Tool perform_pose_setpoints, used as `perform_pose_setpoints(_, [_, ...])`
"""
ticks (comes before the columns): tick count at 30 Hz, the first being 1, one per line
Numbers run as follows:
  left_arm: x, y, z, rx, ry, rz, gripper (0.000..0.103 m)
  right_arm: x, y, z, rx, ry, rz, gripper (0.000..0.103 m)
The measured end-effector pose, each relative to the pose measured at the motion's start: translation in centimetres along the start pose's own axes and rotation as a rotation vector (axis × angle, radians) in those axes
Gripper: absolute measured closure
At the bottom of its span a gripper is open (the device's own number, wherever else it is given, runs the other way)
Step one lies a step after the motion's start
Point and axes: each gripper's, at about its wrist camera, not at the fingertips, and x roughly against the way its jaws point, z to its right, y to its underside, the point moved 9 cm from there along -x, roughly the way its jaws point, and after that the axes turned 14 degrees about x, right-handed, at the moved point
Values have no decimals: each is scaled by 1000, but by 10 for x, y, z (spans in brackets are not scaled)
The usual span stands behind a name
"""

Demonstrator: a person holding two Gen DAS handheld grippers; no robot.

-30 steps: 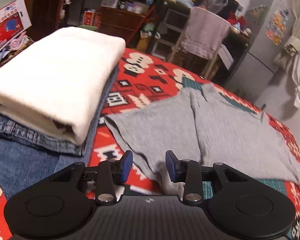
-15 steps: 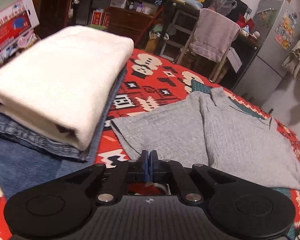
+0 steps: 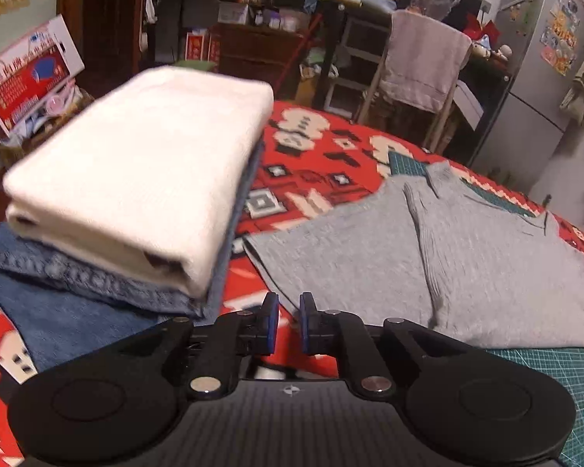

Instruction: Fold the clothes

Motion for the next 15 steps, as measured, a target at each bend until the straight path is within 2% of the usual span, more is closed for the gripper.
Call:
perform_pose_setpoints(4, [-8, -14, 1, -33, -40, 35, 88, -1, 1, -1, 2, -4, -1, 70])
perform_pose_setpoints(9, [-29, -17, -1, -46, -108, 32, 88, 0, 0, -3, -1, -11, 3, 70])
perform_pose_setpoints(15, [-31, -13, 3, -65, -112, 69, 86, -3, 0, -2, -2, -16, 0, 69])
